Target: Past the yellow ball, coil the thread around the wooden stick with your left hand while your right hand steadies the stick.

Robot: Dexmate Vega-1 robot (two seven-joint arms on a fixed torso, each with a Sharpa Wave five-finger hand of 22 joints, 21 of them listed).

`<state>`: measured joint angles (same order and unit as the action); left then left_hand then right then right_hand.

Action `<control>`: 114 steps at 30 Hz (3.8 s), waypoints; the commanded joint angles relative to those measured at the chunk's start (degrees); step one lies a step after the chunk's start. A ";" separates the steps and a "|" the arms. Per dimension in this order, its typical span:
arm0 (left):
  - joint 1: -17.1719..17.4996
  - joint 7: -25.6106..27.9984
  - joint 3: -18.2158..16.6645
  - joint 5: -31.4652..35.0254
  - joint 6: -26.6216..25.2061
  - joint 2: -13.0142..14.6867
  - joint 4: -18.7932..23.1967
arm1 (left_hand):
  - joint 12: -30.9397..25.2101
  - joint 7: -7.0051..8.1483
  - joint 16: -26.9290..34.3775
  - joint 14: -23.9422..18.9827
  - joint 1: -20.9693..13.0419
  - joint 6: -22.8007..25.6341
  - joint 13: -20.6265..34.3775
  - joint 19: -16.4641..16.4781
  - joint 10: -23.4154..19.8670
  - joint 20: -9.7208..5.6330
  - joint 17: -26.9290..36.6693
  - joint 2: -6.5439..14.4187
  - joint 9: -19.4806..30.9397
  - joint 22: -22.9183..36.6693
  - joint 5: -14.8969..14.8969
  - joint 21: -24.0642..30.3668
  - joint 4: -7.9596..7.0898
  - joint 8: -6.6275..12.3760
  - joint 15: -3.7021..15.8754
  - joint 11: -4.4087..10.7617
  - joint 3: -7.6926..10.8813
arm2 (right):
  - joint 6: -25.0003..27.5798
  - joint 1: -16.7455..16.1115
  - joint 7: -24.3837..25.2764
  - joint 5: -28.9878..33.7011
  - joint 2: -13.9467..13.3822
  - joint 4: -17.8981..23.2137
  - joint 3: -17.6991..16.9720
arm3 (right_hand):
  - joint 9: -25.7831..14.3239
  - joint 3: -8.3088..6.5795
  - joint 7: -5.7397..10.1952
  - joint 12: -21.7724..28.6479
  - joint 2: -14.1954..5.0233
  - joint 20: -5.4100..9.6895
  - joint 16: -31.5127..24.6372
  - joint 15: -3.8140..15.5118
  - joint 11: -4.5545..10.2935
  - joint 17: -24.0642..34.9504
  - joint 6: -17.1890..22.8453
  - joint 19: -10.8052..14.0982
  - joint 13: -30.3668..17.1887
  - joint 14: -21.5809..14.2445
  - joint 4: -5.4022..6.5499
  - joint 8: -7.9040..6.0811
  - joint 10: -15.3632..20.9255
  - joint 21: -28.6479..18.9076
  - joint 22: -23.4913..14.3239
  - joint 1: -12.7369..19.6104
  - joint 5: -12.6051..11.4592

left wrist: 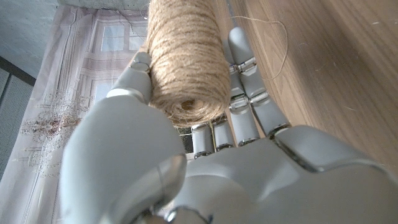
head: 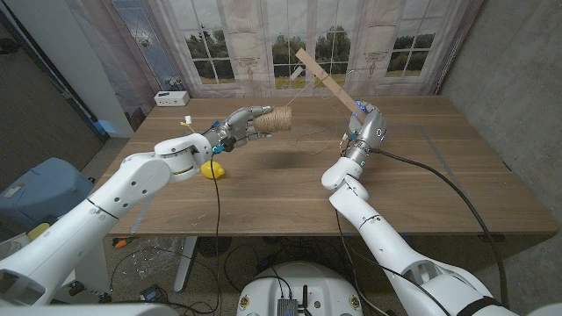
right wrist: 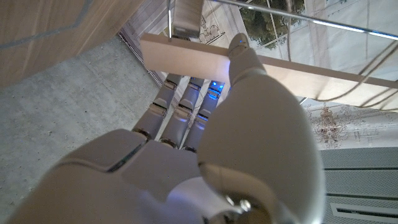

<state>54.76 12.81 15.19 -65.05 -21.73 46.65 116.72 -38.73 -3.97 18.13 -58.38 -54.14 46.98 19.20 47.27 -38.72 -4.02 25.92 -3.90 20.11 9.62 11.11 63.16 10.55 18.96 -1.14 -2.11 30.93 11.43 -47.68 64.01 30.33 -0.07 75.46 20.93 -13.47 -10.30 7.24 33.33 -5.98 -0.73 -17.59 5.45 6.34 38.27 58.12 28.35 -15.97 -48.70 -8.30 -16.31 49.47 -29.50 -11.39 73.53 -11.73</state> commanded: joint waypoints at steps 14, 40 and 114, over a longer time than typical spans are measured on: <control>4.43 12.19 -3.52 2.26 -0.69 1.13 2.10 | -0.35 1.86 -0.41 -11.11 -10.57 3.46 10.14 1.49 -8.95 -5.05 0.28 11.24 0.26 0.17 0.55 -0.20 -0.86 0.40 14.17 8.37 7.03 | -17.18 -2.55 -1.56 -2.07 -9.22 0.02 1.20 | -0.17 -1.28 -1.93 8.30 -2.74 1.15 0.63 7.62 0.00 0.85 2.50 -0.22 -5.94 0.45 0.20 0.05 5.09 -0.69 0.02 1.24 0.01; 1.80 25.14 0.75 21.64 -12.52 6.02 8.71 | -0.08 1.80 -1.00 -10.77 -10.45 3.32 10.27 0.90 -8.68 -4.55 0.32 11.51 0.46 0.18 0.51 -0.44 -1.03 0.20 13.95 8.01 6.95 | 5.35 -4.11 -12.51 -4.02 -25.62 16.13 12.17 | -0.27 -1.13 -0.65 8.29 -2.78 1.39 1.11 7.93 0.37 1.43 2.16 -0.75 -6.23 1.50 0.20 0.17 4.55 -1.05 0.01 1.36 0.15; -27.18 5.64 26.11 49.16 -51.06 3.85 -3.83 | 2.12 1.93 -1.54 -7.67 -8.72 1.22 9.14 -3.39 -7.88 -2.58 3.57 11.87 -0.12 0.68 -0.34 0.01 -2.17 -2.03 12.87 7.29 4.70 | 31.62 9.91 -42.31 -10.52 -30.00 15.69 26.29 | -0.50 -1.54 -0.34 6.02 -4.10 0.94 3.45 7.59 -0.65 1.55 -0.40 -2.83 -5.02 4.92 1.11 1.20 1.24 -1.76 0.16 0.53 0.68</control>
<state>32.60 21.30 35.71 -19.17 -70.10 51.50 116.09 -37.02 -3.87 17.27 -57.85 -53.61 47.50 20.51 46.17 -39.57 -4.19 29.98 -3.36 19.96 10.22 11.10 62.95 10.55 17.36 0.01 -2.14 30.93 39.66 -40.29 25.77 21.49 -30.04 92.43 45.37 -13.72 -10.61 6.63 33.33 -5.98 0.30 -14.40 4.97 6.34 39.79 58.25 25.67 -16.01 -44.24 -8.61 -15.42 49.43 -30.83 -11.21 73.53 -11.09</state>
